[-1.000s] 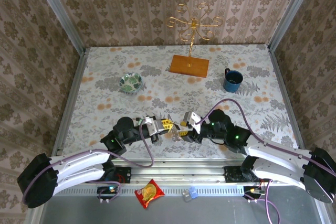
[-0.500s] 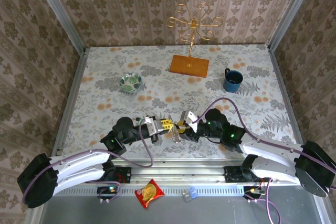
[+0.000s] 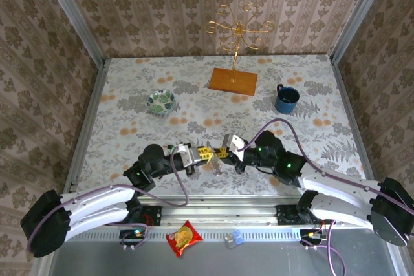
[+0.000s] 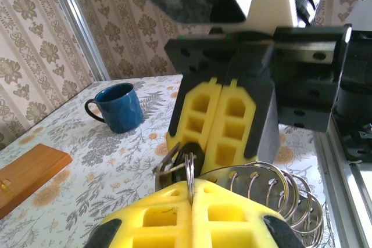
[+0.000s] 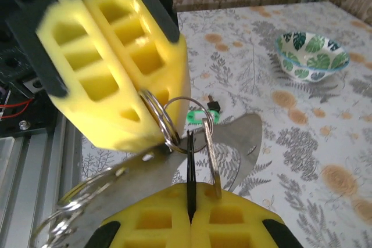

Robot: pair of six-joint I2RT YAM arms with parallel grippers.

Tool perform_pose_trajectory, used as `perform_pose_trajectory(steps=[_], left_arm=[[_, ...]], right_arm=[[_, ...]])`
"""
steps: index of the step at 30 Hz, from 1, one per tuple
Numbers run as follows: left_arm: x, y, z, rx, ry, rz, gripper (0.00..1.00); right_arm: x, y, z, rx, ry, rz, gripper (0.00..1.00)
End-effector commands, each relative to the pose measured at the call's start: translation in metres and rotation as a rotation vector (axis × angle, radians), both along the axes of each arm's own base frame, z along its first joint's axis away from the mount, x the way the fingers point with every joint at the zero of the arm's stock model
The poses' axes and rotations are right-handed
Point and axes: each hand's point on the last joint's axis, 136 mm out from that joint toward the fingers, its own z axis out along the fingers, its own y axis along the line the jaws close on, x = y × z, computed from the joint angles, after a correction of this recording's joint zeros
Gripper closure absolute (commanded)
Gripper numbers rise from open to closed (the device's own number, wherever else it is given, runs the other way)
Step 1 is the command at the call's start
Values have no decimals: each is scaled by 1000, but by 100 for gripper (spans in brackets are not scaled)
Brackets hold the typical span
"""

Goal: Put the keys on the keyring

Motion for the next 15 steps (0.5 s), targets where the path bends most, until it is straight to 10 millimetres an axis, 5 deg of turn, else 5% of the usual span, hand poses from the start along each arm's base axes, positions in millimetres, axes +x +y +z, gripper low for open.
perform_pose_trajectory(steps=[1,15], left_arm=[[5,2,8,-13,-11,25,100],[9,-1,-8,86,21,30,100]], right_arm=[[-1,-2,12,-41,-62,14,100],[1,-12,27,-111,-133,2,100]])
